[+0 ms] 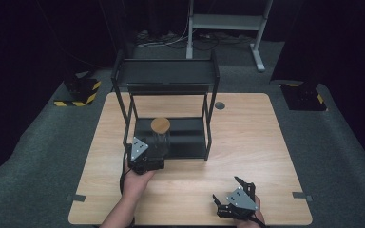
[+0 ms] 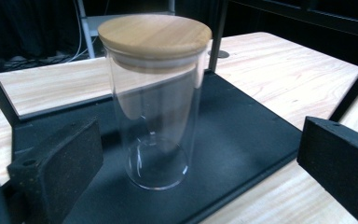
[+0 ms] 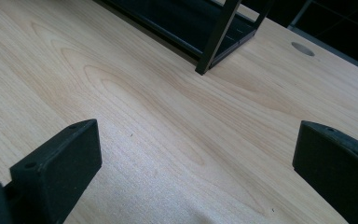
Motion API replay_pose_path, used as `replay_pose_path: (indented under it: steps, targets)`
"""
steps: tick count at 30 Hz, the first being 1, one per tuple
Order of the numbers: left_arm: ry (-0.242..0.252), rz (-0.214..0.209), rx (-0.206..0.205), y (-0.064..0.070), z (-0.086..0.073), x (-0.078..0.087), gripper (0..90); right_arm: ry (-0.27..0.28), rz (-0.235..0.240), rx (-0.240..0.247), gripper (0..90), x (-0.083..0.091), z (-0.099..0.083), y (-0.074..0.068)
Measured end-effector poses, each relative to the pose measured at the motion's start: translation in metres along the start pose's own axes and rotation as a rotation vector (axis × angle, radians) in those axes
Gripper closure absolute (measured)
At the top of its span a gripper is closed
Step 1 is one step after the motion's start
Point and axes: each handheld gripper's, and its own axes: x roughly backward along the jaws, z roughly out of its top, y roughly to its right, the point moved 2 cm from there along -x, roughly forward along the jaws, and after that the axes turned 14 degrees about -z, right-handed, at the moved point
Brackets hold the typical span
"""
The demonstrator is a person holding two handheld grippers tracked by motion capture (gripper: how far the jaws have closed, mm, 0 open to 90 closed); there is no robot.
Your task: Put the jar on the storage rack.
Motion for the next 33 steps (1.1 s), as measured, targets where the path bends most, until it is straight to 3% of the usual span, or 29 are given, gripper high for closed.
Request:
replay_pose_path:
  steps: [13, 20, 33]
  targets:
    - [0.002, -0.009, -0.011, 0.010, -0.015, 0.021, 0.4, 0.001, -0.004, 0.003, 0.3, 0.000, 0.000, 0.000]
    - [-0.010, -0.017, 0.000, 0.013, -0.031, 0.035, 0.4, 0.001, -0.004, 0.004, 0.3, 0.000, 0.000, 0.000]
    - [-0.069, -0.026, -0.021, 0.023, -0.062, 0.057, 0.4, 0.000, -0.006, 0.009, 0.3, 0.000, 0.000, -0.001]
